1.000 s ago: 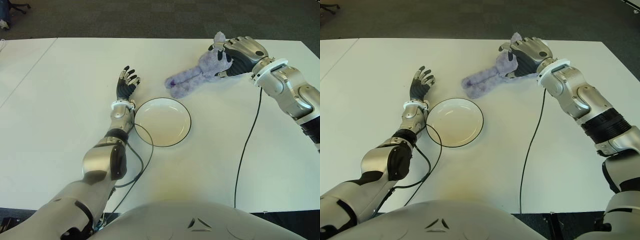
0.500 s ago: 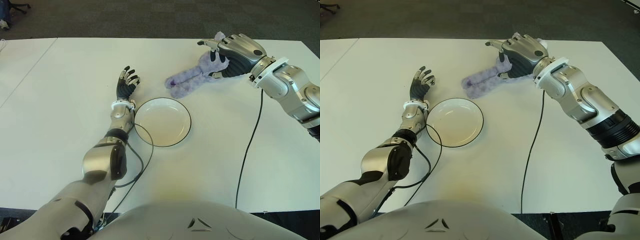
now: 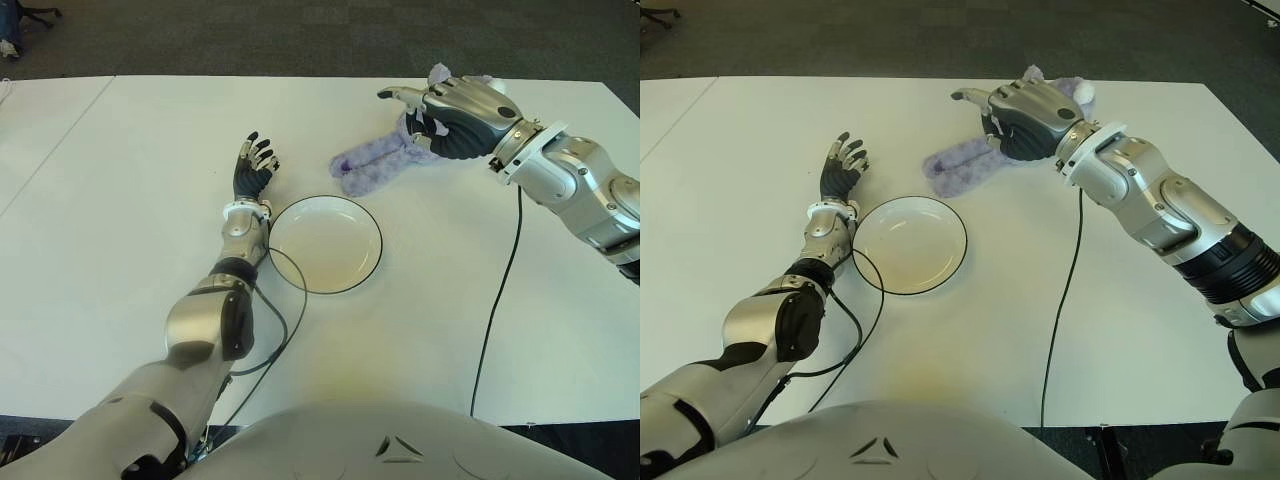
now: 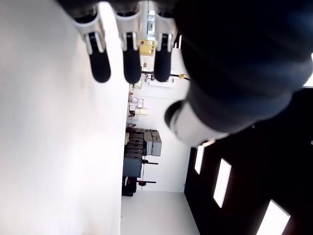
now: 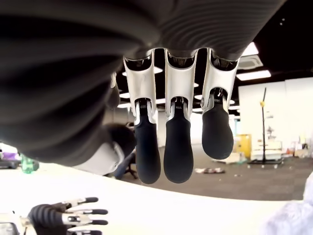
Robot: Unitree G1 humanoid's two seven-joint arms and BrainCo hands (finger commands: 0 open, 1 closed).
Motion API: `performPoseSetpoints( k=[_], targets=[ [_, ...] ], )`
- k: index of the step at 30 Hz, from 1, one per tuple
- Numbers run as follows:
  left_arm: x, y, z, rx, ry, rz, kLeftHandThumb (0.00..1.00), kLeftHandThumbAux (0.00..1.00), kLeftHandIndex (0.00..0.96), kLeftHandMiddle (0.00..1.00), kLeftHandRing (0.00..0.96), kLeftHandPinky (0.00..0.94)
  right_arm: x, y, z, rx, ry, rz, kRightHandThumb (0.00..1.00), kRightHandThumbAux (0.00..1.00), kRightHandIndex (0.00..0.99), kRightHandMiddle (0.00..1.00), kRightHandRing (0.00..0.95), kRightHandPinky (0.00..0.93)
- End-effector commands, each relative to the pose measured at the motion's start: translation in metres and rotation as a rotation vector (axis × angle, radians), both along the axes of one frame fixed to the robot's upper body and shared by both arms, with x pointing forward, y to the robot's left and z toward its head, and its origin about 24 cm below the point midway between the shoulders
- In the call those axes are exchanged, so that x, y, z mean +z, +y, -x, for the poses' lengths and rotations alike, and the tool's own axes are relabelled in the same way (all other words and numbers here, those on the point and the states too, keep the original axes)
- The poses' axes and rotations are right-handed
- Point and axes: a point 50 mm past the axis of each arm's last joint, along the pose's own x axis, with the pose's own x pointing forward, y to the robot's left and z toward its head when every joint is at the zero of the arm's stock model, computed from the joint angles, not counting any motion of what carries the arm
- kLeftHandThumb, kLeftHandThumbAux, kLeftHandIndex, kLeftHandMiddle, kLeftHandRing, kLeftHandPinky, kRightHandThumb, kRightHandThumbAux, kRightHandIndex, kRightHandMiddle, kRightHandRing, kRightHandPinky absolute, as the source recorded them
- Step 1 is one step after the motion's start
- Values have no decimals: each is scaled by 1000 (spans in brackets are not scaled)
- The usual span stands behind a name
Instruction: Put the doll into the plate.
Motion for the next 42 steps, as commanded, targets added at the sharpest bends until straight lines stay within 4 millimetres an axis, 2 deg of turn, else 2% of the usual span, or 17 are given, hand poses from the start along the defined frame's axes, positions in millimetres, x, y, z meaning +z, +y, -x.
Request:
performPoseSetpoints(
  k=[1,3,8,16,20,26,27,29,31,33,35,38,42],
  targets=[
    [-75,-9,53,-18,382,60,409,880,93,174,177,219,-63,22,26,295,480,278,845,700,0,786,812,836],
    [-76,-10,53,-17,386,63,410,886,105,176,176,227,-68,22,15,272,479,274,835,693,5,764,801,808],
    [-75,-10,53,-15,380,71,440,907,111,174,170,229,-84,19,-17,178,479,266,823,695,0,753,789,808],
    [-76,-11,53,-18,386,75,422,878,138,170,189,256,-115,18,-50,42,457,301,804,708,0,738,777,797],
    [-76,-11,53,-17,386,89,479,853,170,177,201,269,-126,18,-58,0,440,299,789,714,0,727,775,812],
    [-76,-12,53,-15,386,118,524,861,151,192,194,248,-137,11,-65,-71,444,249,792,719,0,711,756,767],
    [-76,-11,53,-14,386,118,525,866,145,192,192,243,-137,11,-66,-73,445,248,916,652,0,550,743,753],
    [-76,-12,53,-13,387,114,510,867,141,192,194,246,-135,10,-71,-95,449,257,952,633,0,503,734,743],
    [-76,-12,54,-14,386,110,489,865,141,192,197,252,-134,9,-77,-126,452,273,957,631,0,497,725,735],
    [-76,-12,54,-15,384,109,482,857,145,189,194,251,-135,8,-81,-160,453,289,958,633,0,496,705,658],
    [-77,-12,54,-15,384,109,478,854,144,188,194,253,-137,6,-83,-185,450,298,958,633,0,496,701,636],
    [-77,-11,55,-15,385,107,460,849,139,185,195,262,-142,4,-84,-216,448,301,958,634,0,496,696,631],
    [-77,-12,55,-16,381,105,484,829,141,182,196,263,-149,0,-84,-269,446,291,959,636,0,496,697,661]
  ],
)
